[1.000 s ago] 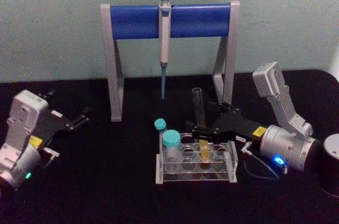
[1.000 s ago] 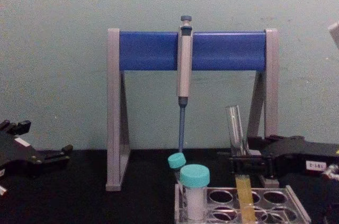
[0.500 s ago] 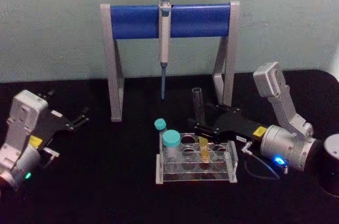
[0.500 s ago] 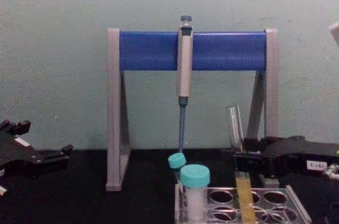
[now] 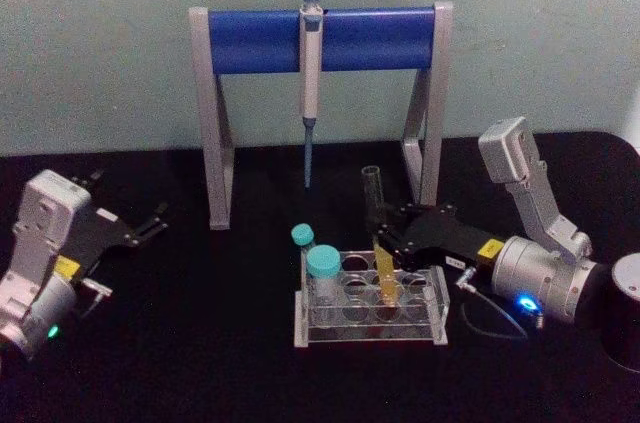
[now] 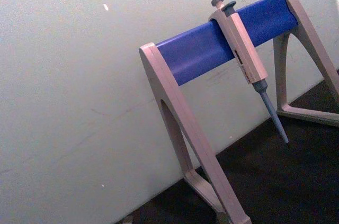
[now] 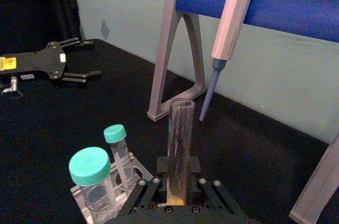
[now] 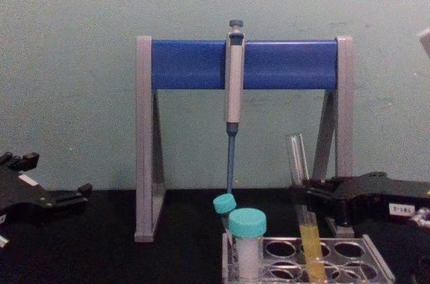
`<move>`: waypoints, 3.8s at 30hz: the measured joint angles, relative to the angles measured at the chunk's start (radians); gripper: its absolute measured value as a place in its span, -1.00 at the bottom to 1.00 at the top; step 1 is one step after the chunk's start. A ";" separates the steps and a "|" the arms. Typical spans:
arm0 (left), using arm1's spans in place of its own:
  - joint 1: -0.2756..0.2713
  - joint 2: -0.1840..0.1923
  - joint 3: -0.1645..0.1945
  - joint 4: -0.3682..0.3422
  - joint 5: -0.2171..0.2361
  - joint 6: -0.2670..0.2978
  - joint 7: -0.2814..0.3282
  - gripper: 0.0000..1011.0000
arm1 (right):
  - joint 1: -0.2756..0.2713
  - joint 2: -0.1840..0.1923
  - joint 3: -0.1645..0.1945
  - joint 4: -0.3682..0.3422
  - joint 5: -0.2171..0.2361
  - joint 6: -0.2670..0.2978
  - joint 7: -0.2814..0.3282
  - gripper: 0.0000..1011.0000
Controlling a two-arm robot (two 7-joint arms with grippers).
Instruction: Pick up the test tube from the test tube rack, shake it, then place it back into the test tube rack.
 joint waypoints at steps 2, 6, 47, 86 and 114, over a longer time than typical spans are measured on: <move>0.000 0.000 0.000 0.000 0.000 0.000 0.000 1.00 | 0.000 0.000 0.000 0.000 0.000 0.000 0.000 -0.57; 0.000 0.000 0.000 0.000 0.000 0.000 0.000 1.00 | 0.000 0.000 0.000 0.000 0.000 0.000 0.000 -0.58; 0.000 0.000 0.000 0.000 0.000 0.000 0.000 1.00 | -0.090 0.028 0.069 -0.046 0.074 -0.146 0.043 -0.58; 0.000 0.000 0.000 0.000 0.000 0.000 0.000 1.00 | -0.108 0.056 0.125 -0.136 0.092 -0.170 -0.005 -0.58; 0.000 0.000 0.000 0.000 0.000 0.000 0.000 1.00 | -0.240 0.131 0.132 -0.279 0.125 -0.185 0.058 -0.58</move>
